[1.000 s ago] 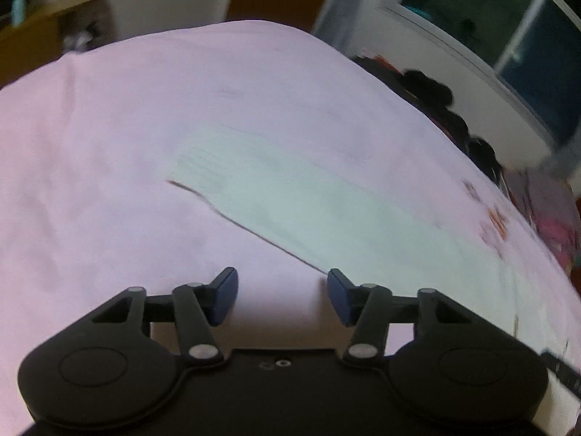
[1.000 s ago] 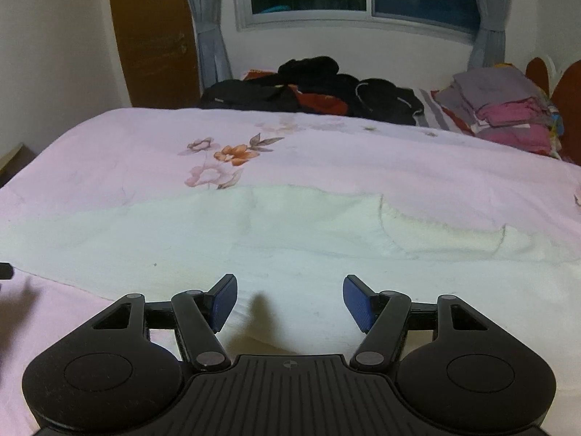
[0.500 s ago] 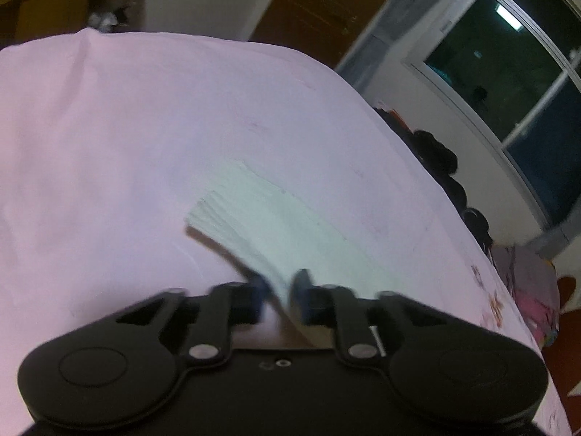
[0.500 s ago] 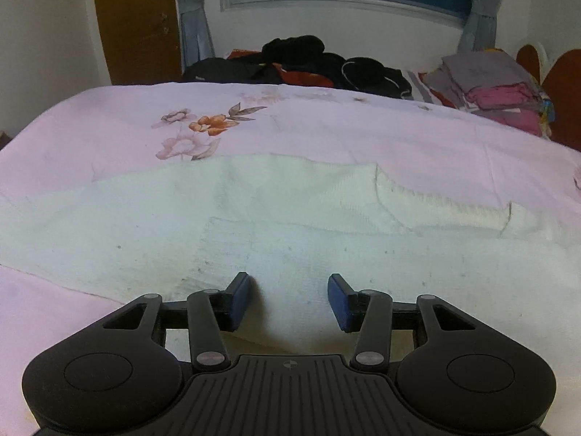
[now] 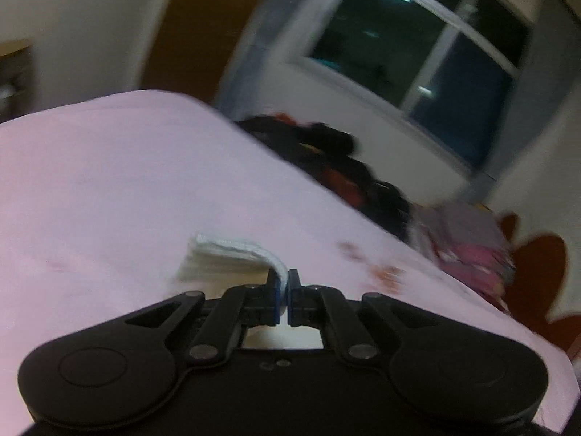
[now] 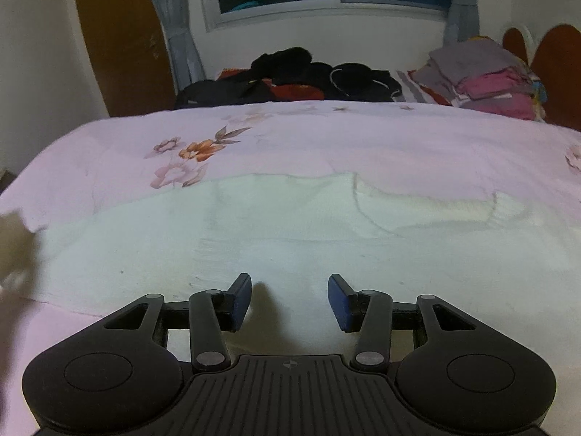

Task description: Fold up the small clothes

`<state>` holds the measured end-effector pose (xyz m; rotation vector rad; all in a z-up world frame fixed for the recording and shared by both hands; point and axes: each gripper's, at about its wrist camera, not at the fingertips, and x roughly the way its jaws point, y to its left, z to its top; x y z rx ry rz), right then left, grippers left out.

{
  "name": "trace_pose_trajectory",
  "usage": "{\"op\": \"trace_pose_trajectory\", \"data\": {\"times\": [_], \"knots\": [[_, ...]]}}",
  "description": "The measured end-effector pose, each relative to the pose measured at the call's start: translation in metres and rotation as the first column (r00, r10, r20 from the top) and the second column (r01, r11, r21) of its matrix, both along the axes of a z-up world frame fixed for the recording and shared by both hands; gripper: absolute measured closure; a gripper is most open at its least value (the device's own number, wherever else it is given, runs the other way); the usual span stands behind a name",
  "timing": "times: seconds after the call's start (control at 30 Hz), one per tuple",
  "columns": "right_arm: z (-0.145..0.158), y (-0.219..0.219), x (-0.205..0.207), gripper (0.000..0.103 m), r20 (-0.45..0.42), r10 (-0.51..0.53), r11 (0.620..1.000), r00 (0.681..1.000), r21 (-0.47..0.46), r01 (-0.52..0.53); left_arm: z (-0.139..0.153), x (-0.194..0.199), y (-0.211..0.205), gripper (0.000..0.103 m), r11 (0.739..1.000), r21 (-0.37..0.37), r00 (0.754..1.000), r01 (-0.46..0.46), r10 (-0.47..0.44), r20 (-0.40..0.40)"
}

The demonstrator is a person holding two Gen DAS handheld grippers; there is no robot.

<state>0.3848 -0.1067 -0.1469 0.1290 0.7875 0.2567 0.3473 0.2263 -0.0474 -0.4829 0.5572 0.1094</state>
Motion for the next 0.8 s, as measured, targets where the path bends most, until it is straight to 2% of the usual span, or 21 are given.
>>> {"op": "trace_pose_trajectory", "data": {"times": [0.1,0.23,0.37,0.43,0.53,0.63,0.67,0.7,0.77,0.8], "knots": [[0.006,-0.019,-0.008,0.056,0.010,-0.028,0.999,1.000,0.017,0.028,0.007,0.018,-0.049,0.100,0.994,0.000,0.994,0.110,-0.110,0.012],[0.012,-0.049,-0.019,0.056,0.023,-0.074,0.997,0.997,0.029,0.074,0.008,0.033,-0.120,0.100,0.966,-0.005,0.966,0.259,-0.258,0.019],[0.014,-0.084,-0.030,0.056,0.023,-0.133,0.991,0.991,0.029,0.132,-0.009,0.042,-0.187,0.100,0.908,-0.038,0.909,0.416,-0.417,0.004],[0.014,-0.101,-0.036,0.056,0.020,-0.164,0.986,0.986,0.024,0.163,-0.024,0.039,-0.214,0.100,0.884,-0.044,0.884,0.466,-0.467,-0.015],[0.013,-0.126,-0.044,0.056,0.007,-0.201,0.979,0.980,0.024,0.201,-0.049,0.043,-0.248,0.098,0.840,-0.035,0.836,0.541,-0.542,-0.082],[0.011,-0.140,-0.051,0.056,-0.003,-0.211,0.977,0.977,0.026,0.211,-0.070,0.043,-0.273,0.082,0.804,0.002,0.795,0.594,-0.587,-0.150],[0.011,-0.142,-0.053,0.056,-0.004,-0.210,0.977,0.978,0.026,0.211,-0.075,0.038,-0.273,0.080,0.797,0.007,0.787,0.604,-0.595,-0.165],[0.011,-0.144,-0.054,0.056,-0.009,-0.207,0.978,0.978,0.031,0.207,-0.077,0.035,-0.273,0.077,0.792,0.007,0.781,0.611,-0.601,-0.173],[0.010,-0.145,-0.056,0.056,-0.017,-0.196,0.979,0.980,0.050,0.197,-0.073,0.033,-0.271,0.057,0.785,0.022,0.776,0.619,-0.608,-0.167],[0.011,-0.143,-0.057,0.056,-0.020,-0.192,0.980,0.981,0.055,0.193,-0.070,0.030,-0.268,0.051,0.787,0.043,0.782,0.615,-0.603,-0.158]]}}
